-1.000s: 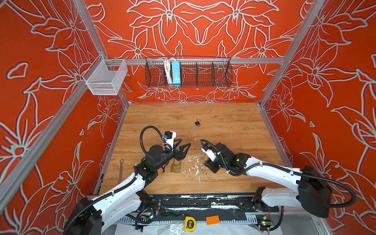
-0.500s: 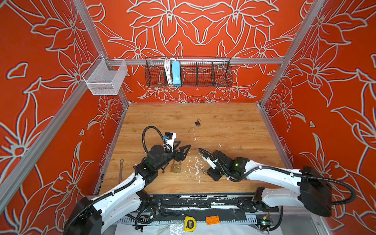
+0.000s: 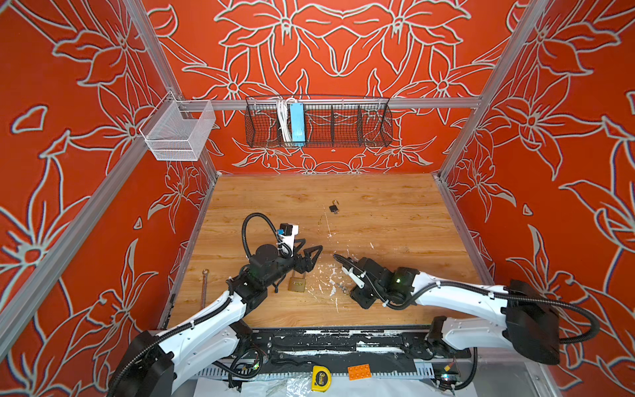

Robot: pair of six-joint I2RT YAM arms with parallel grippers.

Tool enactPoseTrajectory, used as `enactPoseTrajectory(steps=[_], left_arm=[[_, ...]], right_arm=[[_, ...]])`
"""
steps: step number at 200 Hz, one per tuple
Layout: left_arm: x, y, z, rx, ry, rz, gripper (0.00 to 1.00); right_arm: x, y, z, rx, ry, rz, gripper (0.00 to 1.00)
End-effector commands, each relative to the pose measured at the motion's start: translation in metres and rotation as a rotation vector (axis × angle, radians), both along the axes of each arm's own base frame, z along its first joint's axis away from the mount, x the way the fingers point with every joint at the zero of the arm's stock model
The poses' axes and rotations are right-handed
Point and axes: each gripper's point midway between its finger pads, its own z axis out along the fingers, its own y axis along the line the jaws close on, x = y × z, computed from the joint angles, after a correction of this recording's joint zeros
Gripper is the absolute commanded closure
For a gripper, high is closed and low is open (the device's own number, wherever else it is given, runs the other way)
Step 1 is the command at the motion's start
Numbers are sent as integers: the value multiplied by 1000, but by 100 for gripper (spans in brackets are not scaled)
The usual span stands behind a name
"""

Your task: Unlock with the key

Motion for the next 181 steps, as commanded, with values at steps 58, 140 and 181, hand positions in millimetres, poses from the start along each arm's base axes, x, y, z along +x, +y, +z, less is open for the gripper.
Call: enactPoseTrajectory(steps=[58,140,181], left_arm=[[0,-2,11,-26,-21,-13,19],[8,24,7,-7,-11,131,19],[8,31,8,-30,-11,155,18]], right_arm=[[5,12,-16,-51,-40,-13,52],[17,26,-27,-120,-58,10,54],[18,23,-32,-153,-59,7,59]])
